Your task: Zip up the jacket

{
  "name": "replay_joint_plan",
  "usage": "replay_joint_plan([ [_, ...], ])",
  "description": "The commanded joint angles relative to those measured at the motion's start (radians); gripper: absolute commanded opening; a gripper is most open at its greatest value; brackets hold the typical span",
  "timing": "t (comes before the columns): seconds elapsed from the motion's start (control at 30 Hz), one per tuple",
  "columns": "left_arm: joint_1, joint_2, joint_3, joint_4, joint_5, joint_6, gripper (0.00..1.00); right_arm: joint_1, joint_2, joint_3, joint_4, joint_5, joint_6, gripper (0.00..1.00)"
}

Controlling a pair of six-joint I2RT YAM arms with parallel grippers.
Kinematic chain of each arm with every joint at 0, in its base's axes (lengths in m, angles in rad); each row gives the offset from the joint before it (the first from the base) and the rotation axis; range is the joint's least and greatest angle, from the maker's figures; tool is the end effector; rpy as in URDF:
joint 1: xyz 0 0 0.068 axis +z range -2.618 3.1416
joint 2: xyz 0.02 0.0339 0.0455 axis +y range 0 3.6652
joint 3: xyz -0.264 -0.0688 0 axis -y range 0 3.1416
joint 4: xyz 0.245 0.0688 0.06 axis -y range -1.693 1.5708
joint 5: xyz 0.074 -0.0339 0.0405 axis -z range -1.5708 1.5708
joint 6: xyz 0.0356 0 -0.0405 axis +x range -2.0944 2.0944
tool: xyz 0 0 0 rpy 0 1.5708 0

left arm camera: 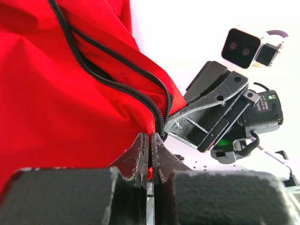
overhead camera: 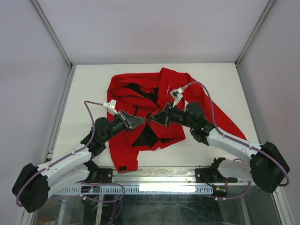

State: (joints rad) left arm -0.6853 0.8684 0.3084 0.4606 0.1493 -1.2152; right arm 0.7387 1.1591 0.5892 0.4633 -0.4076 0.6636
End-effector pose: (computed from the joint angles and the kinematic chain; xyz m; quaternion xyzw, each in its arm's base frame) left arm 0.1496 -0.1291 0.2249 -0.1453 0.7266 -0.5766 0.3442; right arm 0.1821 0.1849 0.2624 -0.1625 0.7228 0.5373 0.4031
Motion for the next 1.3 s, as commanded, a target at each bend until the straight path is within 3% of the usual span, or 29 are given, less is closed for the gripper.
replay_joint_plan([
  [0.0, -0.008, -0.018, 0.110, -0.192, 0.026, 0.170, 0.00, -0.012, -0.006, 0.081, 0.017, 0.033, -0.019, 0.00],
  [0.23, -0.049, 0.022, 0.161, -0.315, 0.026, 0.290, 0.00, -0.038, 0.030, 0.139, -0.042, 0.076, -0.039, 0.00],
  [0.37, -0.044, 0.026, 0.184, -0.361, -0.007, 0.273, 0.00, -0.041, 0.029, 0.148, -0.084, 0.077, -0.113, 0.01],
  [0.57, -0.036, 0.036, 0.245, -0.384, 0.016, 0.256, 0.00, -0.041, -0.054, 0.154, -0.263, 0.098, -0.360, 0.45],
  [0.67, -0.037, 0.039, 0.273, -0.406, 0.040, 0.257, 0.00, -0.019, -0.110, 0.151, -0.354, 0.121, -0.470, 0.52],
  [0.97, -0.036, 0.020, 0.315, -0.466, 0.095, 0.255, 0.00, 0.258, -0.294, 0.012, -0.309, 0.321, -0.927, 0.61],
  [1.27, -0.037, 0.030, 0.324, -0.468, 0.113, 0.256, 0.00, 0.591, -0.203, -0.085, -0.060, 0.722, -1.331, 0.61],
])
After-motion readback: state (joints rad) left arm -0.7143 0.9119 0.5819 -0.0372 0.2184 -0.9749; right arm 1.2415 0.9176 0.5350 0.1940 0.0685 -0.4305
